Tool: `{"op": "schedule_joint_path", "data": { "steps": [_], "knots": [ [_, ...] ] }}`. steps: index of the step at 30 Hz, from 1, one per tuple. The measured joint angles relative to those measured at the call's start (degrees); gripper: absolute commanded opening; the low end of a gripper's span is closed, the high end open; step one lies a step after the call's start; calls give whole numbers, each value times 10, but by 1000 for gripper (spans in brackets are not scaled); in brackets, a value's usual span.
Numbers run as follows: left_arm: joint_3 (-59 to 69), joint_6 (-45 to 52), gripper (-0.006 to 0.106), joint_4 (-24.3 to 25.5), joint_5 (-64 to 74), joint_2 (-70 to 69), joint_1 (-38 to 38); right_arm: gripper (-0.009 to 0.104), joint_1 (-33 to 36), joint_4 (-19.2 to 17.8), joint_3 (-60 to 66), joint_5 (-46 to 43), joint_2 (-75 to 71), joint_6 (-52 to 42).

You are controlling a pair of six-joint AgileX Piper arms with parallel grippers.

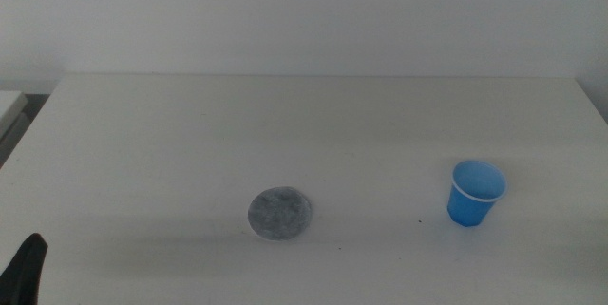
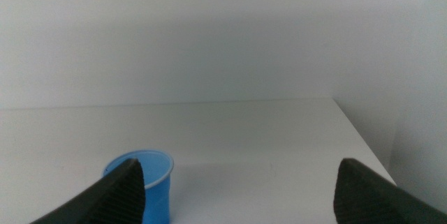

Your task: Place an empty cup on a cup mat.

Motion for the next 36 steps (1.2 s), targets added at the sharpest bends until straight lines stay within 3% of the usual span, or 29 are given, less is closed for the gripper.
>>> {"op": "schedule_joint_path", "data": {
  "steps": [9,16,21,31,36],
  "knots": [
    [0,0,94,0,0,0,0,93,0,31,-1,1,21,4],
    [0,0,94,0,0,0,0,93,0,56,-72,15,162,6],
    [0,0,94,0,0,0,0,93,0,59,-192,91,301,0],
    [0,0,94,0,0,0,0,93,0,60,-477,357,546,0],
    [0,0,94,0,0,0,0,93,0,63,-556,387,608,0]
  ]
}}
